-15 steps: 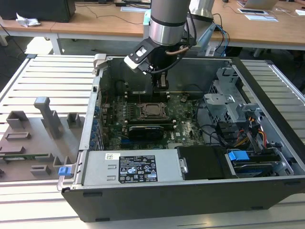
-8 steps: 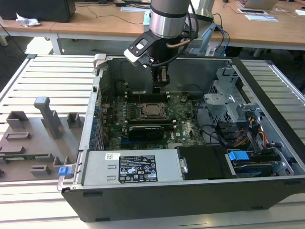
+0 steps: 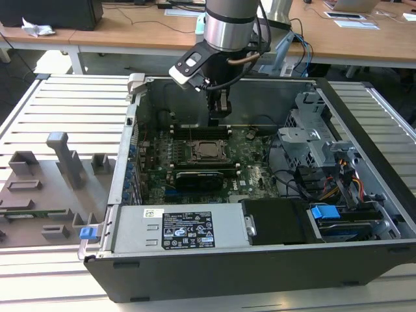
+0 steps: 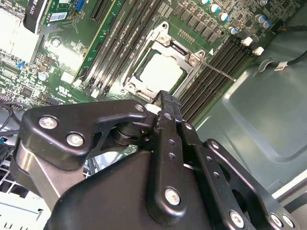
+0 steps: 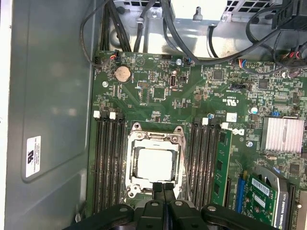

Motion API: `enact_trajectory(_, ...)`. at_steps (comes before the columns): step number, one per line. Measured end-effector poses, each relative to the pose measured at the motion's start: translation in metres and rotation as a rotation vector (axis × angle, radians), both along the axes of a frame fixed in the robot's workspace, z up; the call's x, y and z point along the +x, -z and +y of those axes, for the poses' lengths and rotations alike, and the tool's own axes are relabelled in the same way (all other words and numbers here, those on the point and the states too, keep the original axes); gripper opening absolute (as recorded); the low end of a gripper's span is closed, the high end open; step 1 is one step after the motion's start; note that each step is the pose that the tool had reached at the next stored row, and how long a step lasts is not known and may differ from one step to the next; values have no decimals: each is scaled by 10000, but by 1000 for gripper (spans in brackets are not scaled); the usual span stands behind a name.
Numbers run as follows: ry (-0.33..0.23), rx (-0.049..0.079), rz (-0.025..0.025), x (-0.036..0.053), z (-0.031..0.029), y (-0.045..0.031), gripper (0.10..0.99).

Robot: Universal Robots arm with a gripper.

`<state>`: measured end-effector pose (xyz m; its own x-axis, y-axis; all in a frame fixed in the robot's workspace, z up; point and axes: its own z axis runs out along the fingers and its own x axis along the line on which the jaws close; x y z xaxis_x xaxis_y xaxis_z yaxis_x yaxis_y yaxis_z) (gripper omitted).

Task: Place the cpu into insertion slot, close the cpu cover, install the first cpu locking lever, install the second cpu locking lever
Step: 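Close the cpu cover, then install the first cpu locking lever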

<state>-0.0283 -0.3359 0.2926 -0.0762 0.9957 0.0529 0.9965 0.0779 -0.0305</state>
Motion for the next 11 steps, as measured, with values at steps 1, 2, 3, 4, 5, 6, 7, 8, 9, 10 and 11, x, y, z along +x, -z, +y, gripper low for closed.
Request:
enact_trajectory(1,0,0,0,0,0,-1,106)
enact_trajectory(2,0,0,0,0,0,-1,106)
enact_trajectory(3,0,1,0,0,0,-1,106)
enact_trajectory(4,0,0,1,0,0,-2,106)
enact_trajectory(5,0,0,0,0,0,-3,106)
enact_trajectory(6,-17,0,0,0,0,-4,106)
enact_trajectory(7,-276,0,0,0,0,-4,106)
enact_trajectory(8,-659,0,0,0,0,-4,106)
enact_trajectory(9,-812,-1,0,0,0,-4,106)
enact_trajectory(10,-1013,0,0,0,0,-3,106)
enact_trajectory(11,-1297,0,0,0,0,-4,106)
